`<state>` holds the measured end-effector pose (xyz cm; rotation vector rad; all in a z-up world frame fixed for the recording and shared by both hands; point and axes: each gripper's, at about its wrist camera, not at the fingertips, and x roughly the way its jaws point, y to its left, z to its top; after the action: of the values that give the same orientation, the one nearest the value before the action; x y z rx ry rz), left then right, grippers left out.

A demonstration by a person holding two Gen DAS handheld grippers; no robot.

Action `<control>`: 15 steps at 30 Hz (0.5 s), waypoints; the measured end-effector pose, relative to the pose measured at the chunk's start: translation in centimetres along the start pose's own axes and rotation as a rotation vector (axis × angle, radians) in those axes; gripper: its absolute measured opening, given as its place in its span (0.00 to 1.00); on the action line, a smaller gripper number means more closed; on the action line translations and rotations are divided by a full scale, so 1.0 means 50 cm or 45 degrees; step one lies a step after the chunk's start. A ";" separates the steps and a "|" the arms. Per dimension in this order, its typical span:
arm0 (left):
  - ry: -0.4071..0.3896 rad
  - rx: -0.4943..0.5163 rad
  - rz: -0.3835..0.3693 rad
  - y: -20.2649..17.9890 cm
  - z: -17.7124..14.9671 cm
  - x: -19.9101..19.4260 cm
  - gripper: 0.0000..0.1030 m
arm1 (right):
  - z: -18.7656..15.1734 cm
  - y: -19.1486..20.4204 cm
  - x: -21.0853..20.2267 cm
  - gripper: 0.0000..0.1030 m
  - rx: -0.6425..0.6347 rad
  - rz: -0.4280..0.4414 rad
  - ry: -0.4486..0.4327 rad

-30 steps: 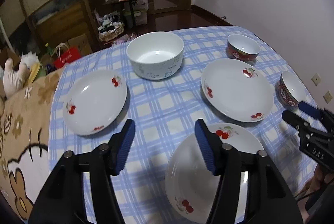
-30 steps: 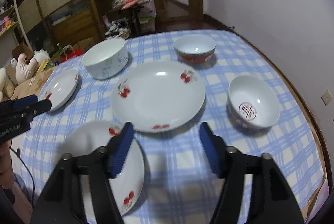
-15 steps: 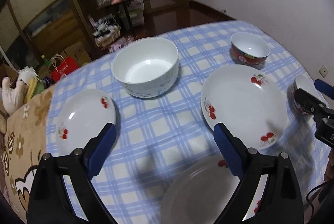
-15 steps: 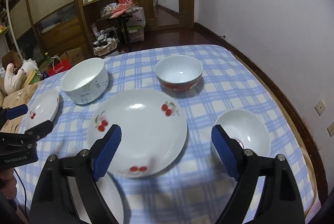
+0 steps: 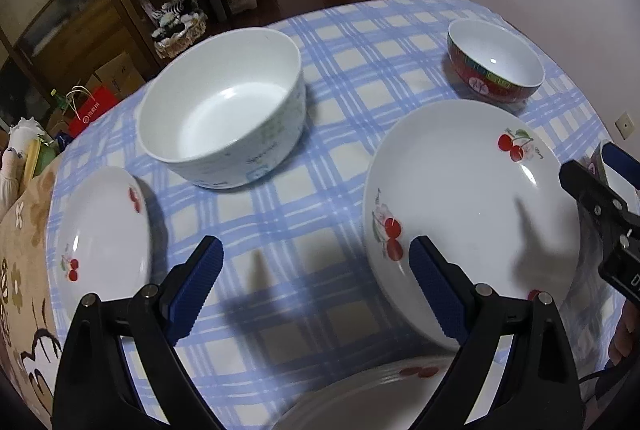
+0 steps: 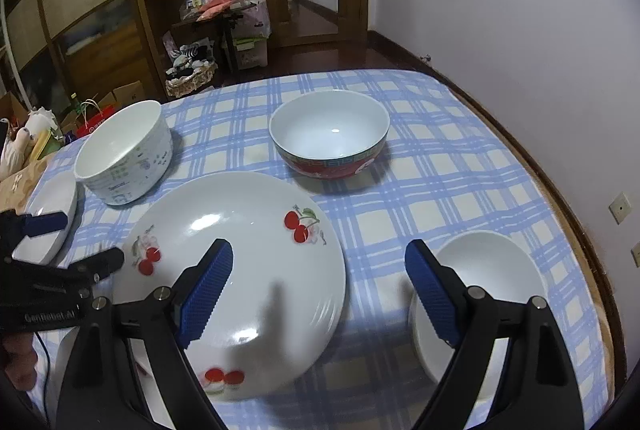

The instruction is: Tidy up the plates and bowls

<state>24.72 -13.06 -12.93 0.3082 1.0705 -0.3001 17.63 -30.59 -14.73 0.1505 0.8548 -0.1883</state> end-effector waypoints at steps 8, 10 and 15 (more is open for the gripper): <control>0.059 0.066 0.019 -0.037 -0.001 0.037 0.90 | 0.012 -0.004 0.046 0.89 -0.021 0.012 0.056; 0.072 0.071 0.007 -0.042 -0.005 0.043 0.90 | 0.011 -0.004 0.056 0.89 -0.025 0.015 0.086; 0.059 0.050 -0.055 -0.053 -0.013 0.041 0.83 | 0.001 -0.001 0.069 0.61 -0.035 0.030 0.121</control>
<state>24.10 -15.41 -15.33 0.3291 1.1191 -0.3543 19.87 -30.99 -17.35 0.1450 0.9492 -0.1484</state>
